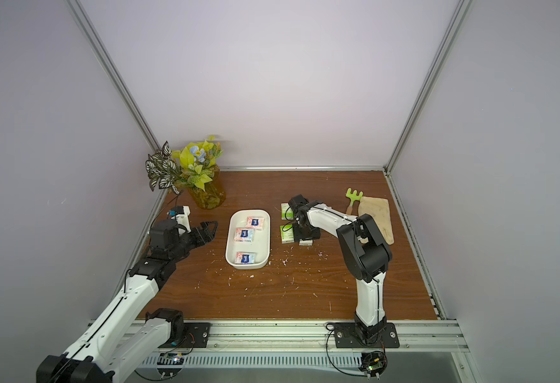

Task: Take the pocket tissues out of the storage box
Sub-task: Place the pocket tissues at the center of the board.

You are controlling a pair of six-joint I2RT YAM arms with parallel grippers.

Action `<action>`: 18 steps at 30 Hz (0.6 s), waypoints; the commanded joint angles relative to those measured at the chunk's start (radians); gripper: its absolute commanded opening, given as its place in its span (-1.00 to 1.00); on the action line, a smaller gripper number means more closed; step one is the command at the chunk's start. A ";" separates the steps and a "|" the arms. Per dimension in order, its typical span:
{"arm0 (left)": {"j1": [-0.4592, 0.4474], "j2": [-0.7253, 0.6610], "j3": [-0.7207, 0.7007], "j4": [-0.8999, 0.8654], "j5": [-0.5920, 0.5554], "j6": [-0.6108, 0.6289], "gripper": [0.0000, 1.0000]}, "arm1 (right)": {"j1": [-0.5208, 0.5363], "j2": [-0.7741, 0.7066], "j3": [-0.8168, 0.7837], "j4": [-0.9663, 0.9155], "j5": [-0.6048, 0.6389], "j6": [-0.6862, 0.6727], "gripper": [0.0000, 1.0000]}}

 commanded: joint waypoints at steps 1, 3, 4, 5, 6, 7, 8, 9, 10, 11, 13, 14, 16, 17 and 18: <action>0.011 -0.010 0.015 -0.024 -0.006 0.013 0.68 | -0.006 0.000 -0.005 -0.002 0.010 0.012 0.22; 0.011 -0.011 0.014 -0.025 -0.007 0.015 0.68 | -0.006 0.002 -0.005 -0.004 0.013 0.015 0.26; 0.011 -0.013 0.015 -0.027 -0.007 0.015 0.68 | -0.006 0.001 -0.007 -0.004 0.016 0.017 0.28; 0.011 -0.013 0.014 -0.027 -0.007 0.015 0.68 | -0.006 0.000 -0.006 -0.005 0.018 0.018 0.30; 0.011 -0.014 0.016 -0.028 -0.008 0.016 0.68 | -0.006 -0.001 -0.005 -0.006 0.020 0.018 0.32; 0.011 -0.016 0.016 -0.029 -0.007 0.016 0.68 | -0.006 -0.001 -0.003 -0.009 0.018 0.018 0.34; 0.011 -0.017 0.015 -0.030 -0.007 0.016 0.68 | -0.007 -0.003 -0.001 -0.011 0.017 0.019 0.35; 0.011 -0.018 0.016 -0.031 -0.008 0.018 0.68 | -0.005 -0.007 0.003 -0.013 0.015 0.019 0.39; 0.011 -0.017 0.016 -0.032 -0.008 0.018 0.68 | -0.007 -0.011 0.007 -0.015 0.014 0.020 0.41; 0.012 -0.017 0.015 -0.033 -0.008 0.018 0.68 | -0.007 -0.015 0.012 -0.019 0.012 0.019 0.43; 0.013 -0.019 0.016 -0.033 -0.008 0.018 0.68 | -0.005 -0.035 0.026 -0.031 0.019 0.019 0.44; 0.013 -0.019 0.015 -0.033 -0.008 0.018 0.68 | -0.005 -0.046 0.033 -0.037 0.026 0.018 0.45; 0.013 -0.021 0.012 -0.033 -0.005 0.018 0.68 | -0.005 -0.074 0.057 -0.063 0.050 0.014 0.46; 0.013 -0.021 0.009 -0.033 -0.005 0.018 0.68 | -0.005 -0.086 0.067 -0.073 0.058 0.010 0.47; 0.013 -0.021 0.007 -0.033 -0.003 0.018 0.69 | -0.006 -0.100 0.078 -0.085 0.066 0.004 0.47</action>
